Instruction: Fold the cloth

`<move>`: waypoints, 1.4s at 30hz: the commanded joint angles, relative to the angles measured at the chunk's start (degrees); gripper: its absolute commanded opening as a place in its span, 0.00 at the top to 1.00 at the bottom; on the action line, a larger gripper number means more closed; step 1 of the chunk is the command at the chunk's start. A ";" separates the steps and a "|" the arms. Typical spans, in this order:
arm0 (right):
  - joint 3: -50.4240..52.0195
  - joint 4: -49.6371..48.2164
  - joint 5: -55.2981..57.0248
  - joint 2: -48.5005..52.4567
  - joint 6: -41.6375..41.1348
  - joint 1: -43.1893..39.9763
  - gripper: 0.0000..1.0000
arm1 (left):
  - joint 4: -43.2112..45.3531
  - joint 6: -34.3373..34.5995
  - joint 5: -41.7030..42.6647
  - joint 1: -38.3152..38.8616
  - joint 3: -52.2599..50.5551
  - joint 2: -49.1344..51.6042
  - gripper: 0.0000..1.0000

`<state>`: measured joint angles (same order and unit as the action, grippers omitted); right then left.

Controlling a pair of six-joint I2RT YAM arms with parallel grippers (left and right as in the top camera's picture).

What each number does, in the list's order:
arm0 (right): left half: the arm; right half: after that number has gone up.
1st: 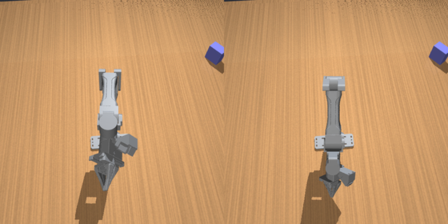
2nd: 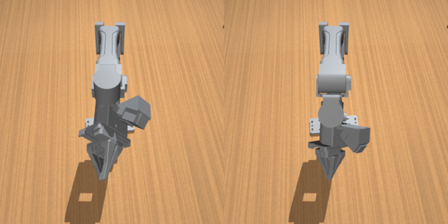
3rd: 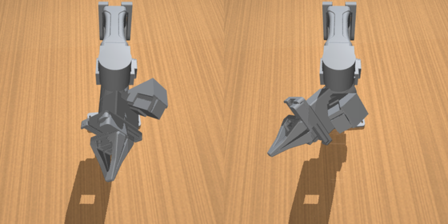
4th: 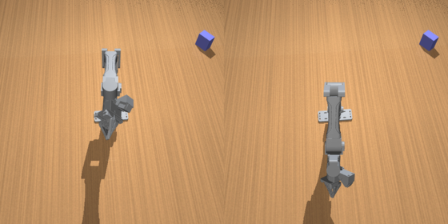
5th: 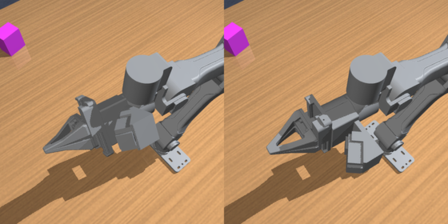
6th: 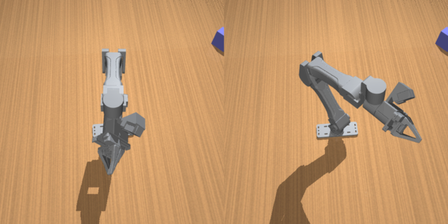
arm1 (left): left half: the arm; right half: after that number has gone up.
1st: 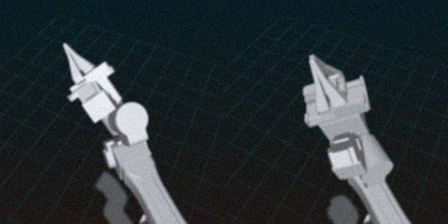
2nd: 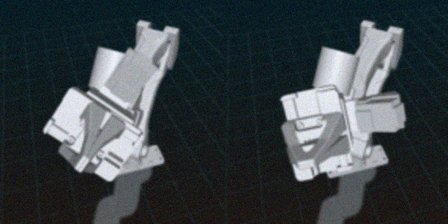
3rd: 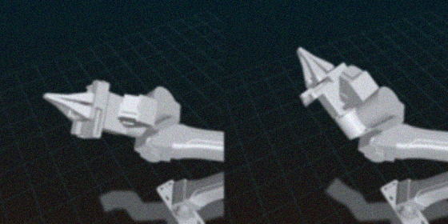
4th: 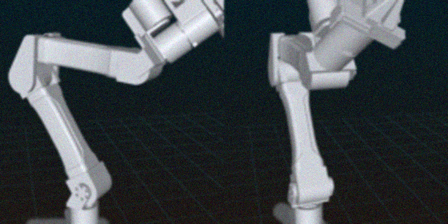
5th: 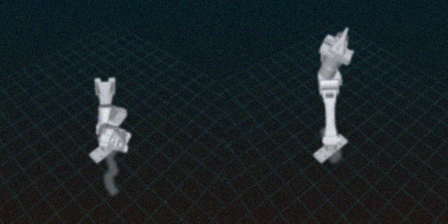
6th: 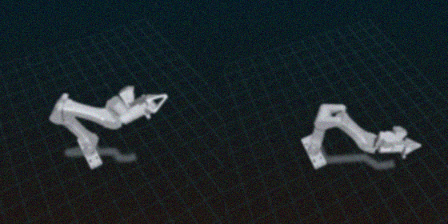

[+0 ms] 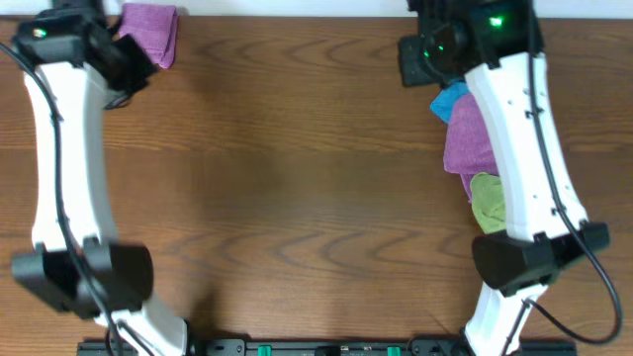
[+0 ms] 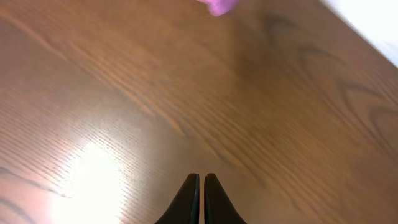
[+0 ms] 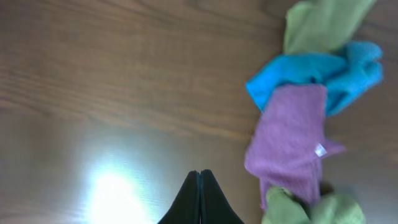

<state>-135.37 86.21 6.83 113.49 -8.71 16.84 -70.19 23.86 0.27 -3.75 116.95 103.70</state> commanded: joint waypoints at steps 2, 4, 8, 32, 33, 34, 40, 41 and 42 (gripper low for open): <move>-0.15 2.73 2.71 -5.99 -0.57 -0.24 0.98 | -0.76 -3.28 -12.48 10.88 0.09 -10.10 0.94; 0.92 3.19 3.58 -10.80 -0.42 -0.24 0.98 | -1.09 -3.28 -15.56 15.30 -0.68 -13.77 0.94; 10.75 -0.59 5.22 -23.12 -0.46 -0.24 0.98 | -1.42 -3.19 -18.14 20.70 -5.20 -20.96 0.94; 92.74 -51.08 -4.26 -78.25 -5.18 -0.26 0.01 | 36.20 1.44 -17.70 25.14 -74.25 -73.83 0.05; 92.74 -51.32 -4.26 -78.25 -5.18 -0.26 0.01 | 37.48 1.44 -18.71 25.16 -74.25 -73.81 0.05; 92.74 -51.28 -4.17 -78.25 -5.18 -0.26 0.01 | 38.32 1.44 -19.10 25.14 -74.25 -73.81 0.05; 92.76 -47.58 -3.91 -78.25 -5.18 -0.26 0.01 | 39.47 1.44 -19.32 25.14 -74.27 -73.81 0.04; 92.76 -46.75 -3.93 -78.25 -5.18 -0.26 0.01 | 38.91 1.44 -19.30 25.14 -74.27 -73.81 0.05; 92.76 -45.81 -3.91 -78.25 -5.18 -0.26 0.01 | 38.01 1.44 -19.32 25.14 -74.27 -73.81 0.04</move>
<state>-42.54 39.29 2.98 35.51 -13.21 16.84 -31.20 25.47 -17.63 21.23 42.24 30.20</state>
